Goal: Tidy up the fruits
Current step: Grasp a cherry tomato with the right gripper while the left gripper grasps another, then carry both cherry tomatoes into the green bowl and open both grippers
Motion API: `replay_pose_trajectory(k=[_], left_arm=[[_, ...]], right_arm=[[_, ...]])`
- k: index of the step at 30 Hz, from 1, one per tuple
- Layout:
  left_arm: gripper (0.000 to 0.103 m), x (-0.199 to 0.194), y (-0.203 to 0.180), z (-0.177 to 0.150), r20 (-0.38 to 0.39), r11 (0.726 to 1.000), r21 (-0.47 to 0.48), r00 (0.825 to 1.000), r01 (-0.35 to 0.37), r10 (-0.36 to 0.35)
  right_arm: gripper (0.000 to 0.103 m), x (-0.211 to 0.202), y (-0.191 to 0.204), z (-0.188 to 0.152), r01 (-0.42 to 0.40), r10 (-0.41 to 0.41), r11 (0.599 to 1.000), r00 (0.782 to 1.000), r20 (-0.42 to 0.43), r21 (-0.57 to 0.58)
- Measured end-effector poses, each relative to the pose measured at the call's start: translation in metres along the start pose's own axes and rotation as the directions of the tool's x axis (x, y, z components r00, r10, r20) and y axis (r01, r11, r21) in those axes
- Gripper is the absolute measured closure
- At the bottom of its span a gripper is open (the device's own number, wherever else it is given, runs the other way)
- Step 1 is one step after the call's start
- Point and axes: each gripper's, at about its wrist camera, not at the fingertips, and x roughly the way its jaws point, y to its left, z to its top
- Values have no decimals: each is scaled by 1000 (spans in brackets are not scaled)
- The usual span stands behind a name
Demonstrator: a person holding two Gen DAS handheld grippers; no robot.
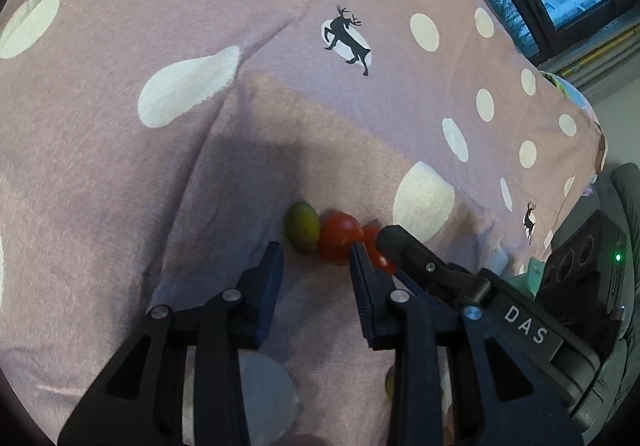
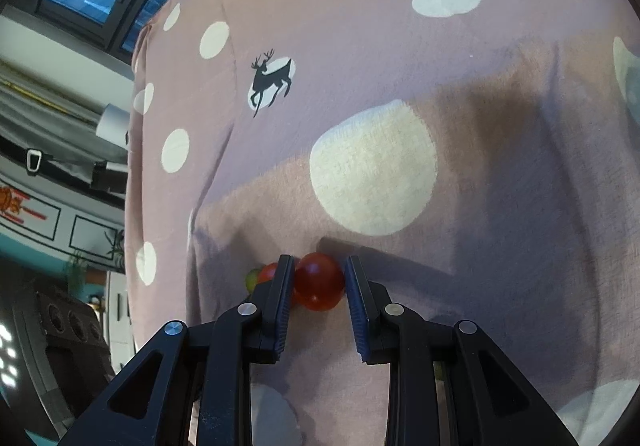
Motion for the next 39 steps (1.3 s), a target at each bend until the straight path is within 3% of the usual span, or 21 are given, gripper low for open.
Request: replay_pose_trajectory(k=[3, 8, 12, 19, 29, 32, 36, 39], left_arm=[[69, 0, -1, -1, 0, 1000, 1, 1000, -7, 7], [68, -11, -15, -2, 53, 999, 37, 999, -8, 6], [70, -14, -24, -3, 98, 998, 61, 994, 35, -40], [71, 3, -26, -2, 91, 999, 50, 996, 3, -8], [72, 21, -22, -1, 16, 1000, 4, 1000, -14, 14], [78, 21, -21, -1, 20, 1000, 1, 1000, -23, 23], [77, 18, -23, -3, 27, 1000, 11, 1000, -1, 1], [77, 11, -28, -6, 61, 999, 39, 998, -29, 26]], right_arm=[[76, -2, -1, -1, 4, -4, 1000, 1000, 3, 9], [76, -22, -8, 1, 79, -82, 996, 995, 63, 37], [76, -36, -18, 2, 82, -89, 994, 991, 98, 74], [76, -51, -21, 1, 46, -56, 996, 990, 126, 79], [76, -51, -23, 1, 39, -49, 995, 992, 119, 87], [76, -51, -23, 2, 40, -51, 995, 992, 120, 90], [76, -53, -23, 1, 38, -49, 995, 991, 123, 87], [76, -57, -22, 0, 34, -45, 996, 991, 130, 83]])
